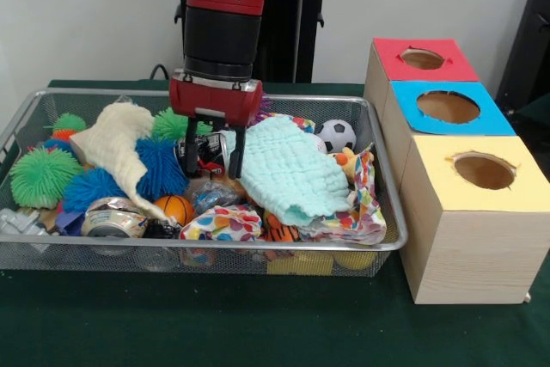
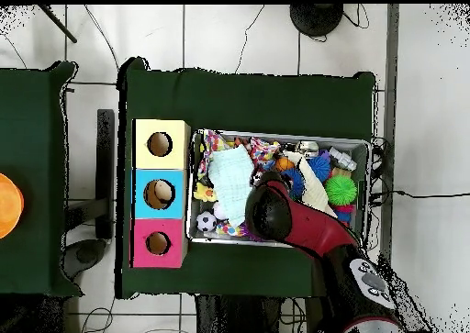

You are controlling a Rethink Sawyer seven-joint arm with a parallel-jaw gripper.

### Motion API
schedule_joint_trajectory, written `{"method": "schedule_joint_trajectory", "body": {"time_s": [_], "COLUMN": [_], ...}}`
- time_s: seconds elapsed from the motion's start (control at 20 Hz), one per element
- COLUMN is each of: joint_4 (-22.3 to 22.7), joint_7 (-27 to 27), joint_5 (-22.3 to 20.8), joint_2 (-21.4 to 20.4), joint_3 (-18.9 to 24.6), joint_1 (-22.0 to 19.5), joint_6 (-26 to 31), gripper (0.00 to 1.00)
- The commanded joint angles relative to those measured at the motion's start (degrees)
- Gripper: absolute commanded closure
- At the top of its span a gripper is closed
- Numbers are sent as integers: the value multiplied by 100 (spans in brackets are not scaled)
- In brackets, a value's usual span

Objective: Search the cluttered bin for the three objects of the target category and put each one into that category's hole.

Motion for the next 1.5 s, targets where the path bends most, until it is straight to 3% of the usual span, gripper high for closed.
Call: {"method": "schedule_joint_trajectory", "body": {"time_s": [0.05,0.35,0.55,0.7,1.3,1.5], "joint_4": [-183,-236,-297,-262,-346,-411], "joint_7": [979,1039,1070,1063,1065,1093], "joint_5": [317,218,215,92,-25,53], "joint_2": [-108,153,252,318,476,502], "joint_3": [454,595,409,468,652,442], "joint_1": [77,26,155,20,-141,12], "joint_6": [819,378,194,-25,-337,-437], "gripper": [0,0,0,0,0,0]}}
